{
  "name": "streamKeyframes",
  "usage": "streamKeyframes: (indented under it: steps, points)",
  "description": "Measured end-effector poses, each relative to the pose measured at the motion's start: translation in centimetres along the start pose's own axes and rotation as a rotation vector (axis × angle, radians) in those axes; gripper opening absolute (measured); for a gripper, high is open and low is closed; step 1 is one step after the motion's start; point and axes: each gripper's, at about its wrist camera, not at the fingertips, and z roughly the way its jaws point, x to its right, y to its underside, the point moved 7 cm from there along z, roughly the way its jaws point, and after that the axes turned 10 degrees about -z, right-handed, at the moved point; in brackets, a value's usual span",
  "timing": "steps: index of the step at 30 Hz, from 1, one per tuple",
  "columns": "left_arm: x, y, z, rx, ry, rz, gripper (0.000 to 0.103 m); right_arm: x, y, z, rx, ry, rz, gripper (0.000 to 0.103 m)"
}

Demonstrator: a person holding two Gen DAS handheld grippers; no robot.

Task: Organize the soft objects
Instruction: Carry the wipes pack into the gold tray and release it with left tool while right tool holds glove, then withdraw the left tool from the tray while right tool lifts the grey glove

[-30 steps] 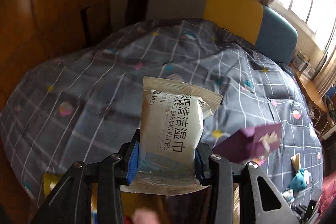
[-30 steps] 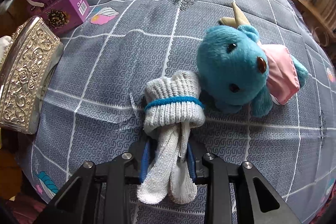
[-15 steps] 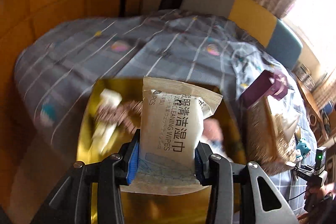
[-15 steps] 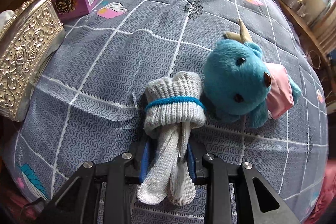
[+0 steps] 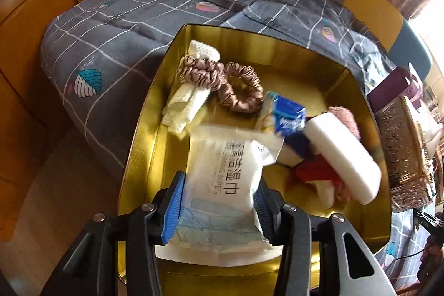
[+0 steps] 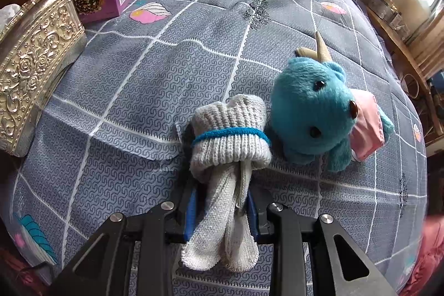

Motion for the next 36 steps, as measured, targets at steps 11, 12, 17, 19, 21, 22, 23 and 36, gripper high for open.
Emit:
streamKeyframes:
  steps: [11,12,17,19,21,22,23,36]
  points:
    - [1.4,-1.1,-4.4,0.197,-0.045,0.117,0.053,0.2,-0.1,0.1,0.0,0.019,0.021,0.03]
    - [2.0,-1.5,-4.6,0.209,-0.037,0.129,0.053,0.3,-0.1,0.1,0.0,0.017,0.029,0.03]
    - [4.9,-1.6,-6.0,0.234,0.018,0.201,0.053,0.6,-0.1,0.1,-0.001,0.011,0.048,0.03]
    - [6.0,-1.5,-6.6,0.249,0.031,0.234,0.053,1.0,-0.3,0.2,-0.003,0.002,0.064,0.03]
    - [7.0,-1.2,-6.9,0.258,0.047,0.263,0.053,1.2,-0.3,0.3,-0.004,-0.004,0.073,0.03]
    - [7.5,-1.0,-7.1,0.263,0.06,0.273,0.053,1.4,-0.4,0.3,-0.006,-0.012,0.089,0.03]
    - [7.9,-0.9,-7.3,0.268,0.074,0.286,0.053,1.6,-0.4,0.3,-0.009,-0.02,0.105,0.03]
    - [9.7,0.4,-7.0,0.26,0.115,0.35,0.053,2.7,-7.0,-2.5,0.07,-0.059,0.166,0.029]
